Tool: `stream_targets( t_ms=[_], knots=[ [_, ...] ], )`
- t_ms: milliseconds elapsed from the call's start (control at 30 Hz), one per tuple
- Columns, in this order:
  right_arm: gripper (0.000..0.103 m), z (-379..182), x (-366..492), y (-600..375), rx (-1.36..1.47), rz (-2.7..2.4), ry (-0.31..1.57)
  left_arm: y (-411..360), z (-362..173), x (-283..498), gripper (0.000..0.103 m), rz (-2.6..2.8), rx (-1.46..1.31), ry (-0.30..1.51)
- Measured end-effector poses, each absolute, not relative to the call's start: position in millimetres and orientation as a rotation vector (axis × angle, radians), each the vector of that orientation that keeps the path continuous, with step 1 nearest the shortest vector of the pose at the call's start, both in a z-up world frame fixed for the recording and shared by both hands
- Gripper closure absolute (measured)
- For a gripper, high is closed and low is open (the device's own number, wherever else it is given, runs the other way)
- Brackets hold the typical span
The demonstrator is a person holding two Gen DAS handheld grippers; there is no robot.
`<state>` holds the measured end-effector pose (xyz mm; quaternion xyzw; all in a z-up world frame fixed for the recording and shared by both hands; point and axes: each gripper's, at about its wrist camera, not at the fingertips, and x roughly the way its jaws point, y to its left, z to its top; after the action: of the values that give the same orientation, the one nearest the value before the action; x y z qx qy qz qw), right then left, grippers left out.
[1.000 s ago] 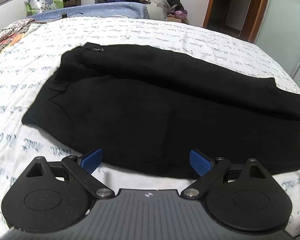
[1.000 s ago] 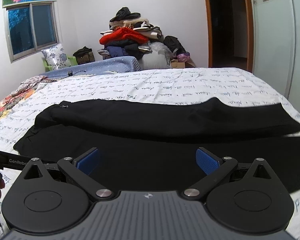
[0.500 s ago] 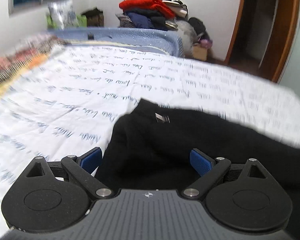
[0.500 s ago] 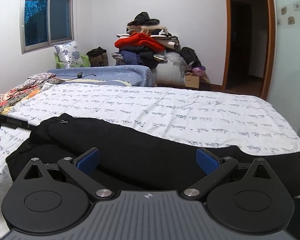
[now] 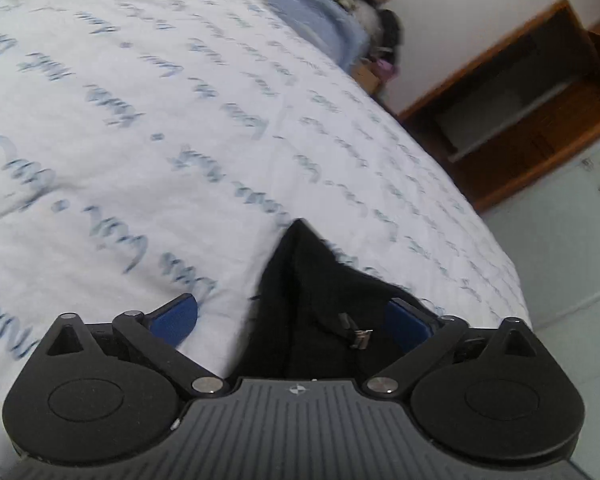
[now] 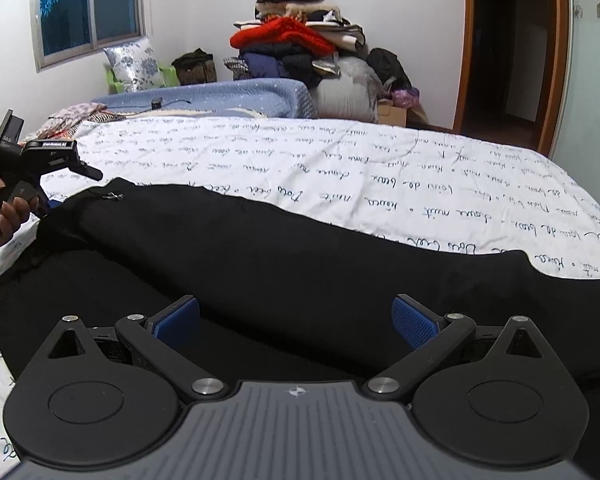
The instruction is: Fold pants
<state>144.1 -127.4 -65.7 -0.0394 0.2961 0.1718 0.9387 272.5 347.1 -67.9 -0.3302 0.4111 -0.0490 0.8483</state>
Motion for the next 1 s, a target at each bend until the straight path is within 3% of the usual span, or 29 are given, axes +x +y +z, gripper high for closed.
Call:
stream_targets(
  t_ms=[367, 433, 500, 533, 567, 600, 667, 733, 767, 800, 1000],
  knots=[
    [0.000, -80, 155, -115, -0.094, 0.354, 0.660, 327, -78, 314, 0.005, -0.257, -0.795, 0.891],
    [0.000, -80, 155, -115, -0.102, 0.356, 0.658, 322, -78, 320, 0.015, -0.213, -0.754, 0.926],
    [0.000, -80, 155, -116, -0.102, 0.353, 0.659, 313, -76, 324, 0.042, -0.161, -0.650, 0.957],
    [0.000, -80, 156, -116, -0.097, 0.357, 0.659, 309, -74, 325, 0.051, -0.138, -0.589, 0.964],
    [0.000, -79, 157, -117, -0.091, 0.365, 0.660, 306, -74, 327, 0.067, -0.107, -0.539, 0.975],
    [0.000, -79, 157, -118, -0.084, 0.377, 0.660, 306, -74, 326, 0.073, -0.075, -0.514, 0.983],
    [0.000, -77, 159, -118, -0.071, 0.414, 0.650, 306, -75, 325, 0.075, -0.063, -0.495, 0.975],
    [0.000, -74, 160, -120, -0.062, 0.457, 0.635, 302, -72, 323, 0.085, -0.057, -0.444, 0.953],
    [0.000, -73, 162, -120, -0.060, 0.472, 0.629, 297, -70, 323, 0.095, -0.064, -0.423, 0.928],
    [0.000, -71, 163, -120, -0.058, 0.489, 0.622, 294, -67, 319, 0.097, -0.079, -0.397, 0.896],
    [0.000, -52, 177, -130, -0.116, 0.681, 0.492, 278, -30, 281, 0.098, -0.192, -0.331, 0.603]
  ],
)
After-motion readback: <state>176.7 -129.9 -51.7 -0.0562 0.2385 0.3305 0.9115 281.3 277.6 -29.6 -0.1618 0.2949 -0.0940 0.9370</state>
